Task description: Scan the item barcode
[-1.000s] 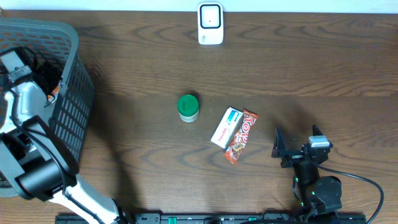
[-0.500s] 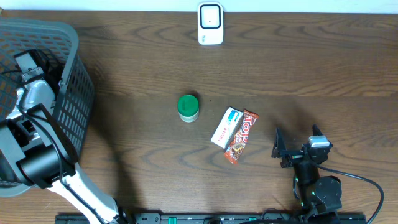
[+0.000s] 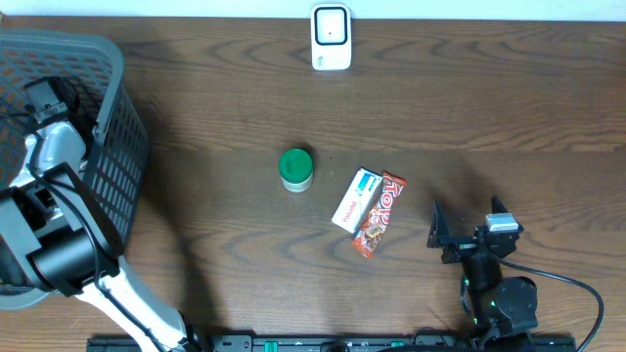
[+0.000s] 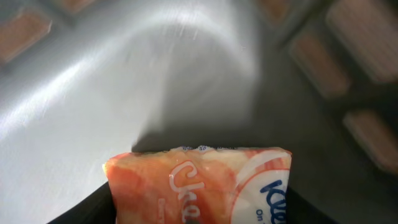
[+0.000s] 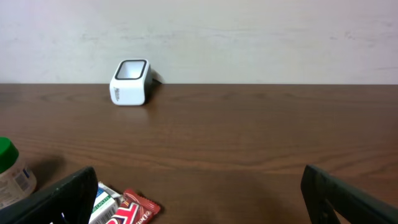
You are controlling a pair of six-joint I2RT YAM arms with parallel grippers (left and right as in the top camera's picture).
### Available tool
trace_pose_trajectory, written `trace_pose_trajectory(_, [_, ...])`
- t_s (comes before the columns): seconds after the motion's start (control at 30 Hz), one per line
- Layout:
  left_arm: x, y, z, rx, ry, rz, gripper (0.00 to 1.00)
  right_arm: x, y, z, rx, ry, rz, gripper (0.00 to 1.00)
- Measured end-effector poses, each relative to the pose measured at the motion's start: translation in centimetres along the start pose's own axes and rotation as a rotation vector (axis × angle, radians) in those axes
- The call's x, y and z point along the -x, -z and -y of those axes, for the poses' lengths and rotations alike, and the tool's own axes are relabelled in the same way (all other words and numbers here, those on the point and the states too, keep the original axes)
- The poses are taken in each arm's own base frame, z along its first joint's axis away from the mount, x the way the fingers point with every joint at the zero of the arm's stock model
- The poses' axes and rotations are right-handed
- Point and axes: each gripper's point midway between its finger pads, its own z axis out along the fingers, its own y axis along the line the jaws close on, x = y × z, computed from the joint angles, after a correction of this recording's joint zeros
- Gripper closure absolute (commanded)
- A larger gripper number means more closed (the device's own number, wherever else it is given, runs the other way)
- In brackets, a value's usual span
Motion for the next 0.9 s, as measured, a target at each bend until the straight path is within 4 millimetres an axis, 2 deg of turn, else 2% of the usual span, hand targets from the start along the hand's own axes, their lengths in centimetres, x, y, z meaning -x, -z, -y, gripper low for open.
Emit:
trace_pose_trajectory(0.13, [-0.7,2.0,-0.8,0.017,-0.006,-0.034,0.44,0.0,0.0,0.0,0.0,0.0,0.0,0.01])
trace_pose_trajectory(0.17, [-0.4,3.0,-0.9,0.015,-0.004,-0.026,0.44,0.0,0.0,0.0,0.0,0.0,0.0,0.01])
trace_pose_trajectory(0.23, [1.2,6.1,-1.2,0.0,0.011,0.033,0.43,0.0,0.0,0.0,0.0,0.0,0.0,0.01])
trace_pose_trajectory(0.33, [4.9,14.2,-2.1,-0.043,0.053,0.206,0.42,0.0,0.0,0.0,0.0,0.0,0.0,0.01])
trace_pose_trajectory(0.43, [8.2,25.0,-3.5,-0.113,0.107,0.447,0.42,0.0,0.0,0.0,0.001,0.0,0.0,0.01])
trace_pose_trajectory(0.47, [8.6,30.0,-3.9,-0.167,0.121,0.547,0.42,0.0,0.0,0.0,0.001,0.0,0.0,0.01])
trace_pose_trajectory(0.5, [8.5,32.7,-4.0,-0.202,0.123,0.592,0.42,0.0,0.0,0.0,0.001,0.0,0.0,0.01])
trace_pose_trajectory(0.53, [7.9,36.3,-4.2,-0.255,0.121,0.652,0.43,0.0,0.0,0.0,0.001,0.0,0.0,0.01])
trace_pose_trajectory(0.63, [4.3,44.0,-3.5,-0.419,0.072,0.746,0.43,0.0,0.0,0.0,0.001,0.0,0.0,0.01])
trace_pose_trajectory(0.7, [0.9,46.2,-2.2,-0.517,0.01,0.713,0.43,0.0,0.0,0.0,0.002,0.0,0.0,0.01])
trace_pose_trajectory(0.73, [-0.7,46.3,-1.4,-0.559,-0.024,0.669,0.43,0.0,0.0,0.0,0.001,0.0,0.0,0.01])
trace_pose_trajectory(0.8, [-3.9,45.6,0.7,-0.637,-0.11,0.552,0.43,0.0,0.0,0.0,0.002,0.0,0.0,0.01])
trace_pose_trajectory(0.9, [-8.7,43.2,4.4,-0.728,-0.289,0.359,0.43,0.0,0.0,0.0,0.002,0.0,0.0,0.01])
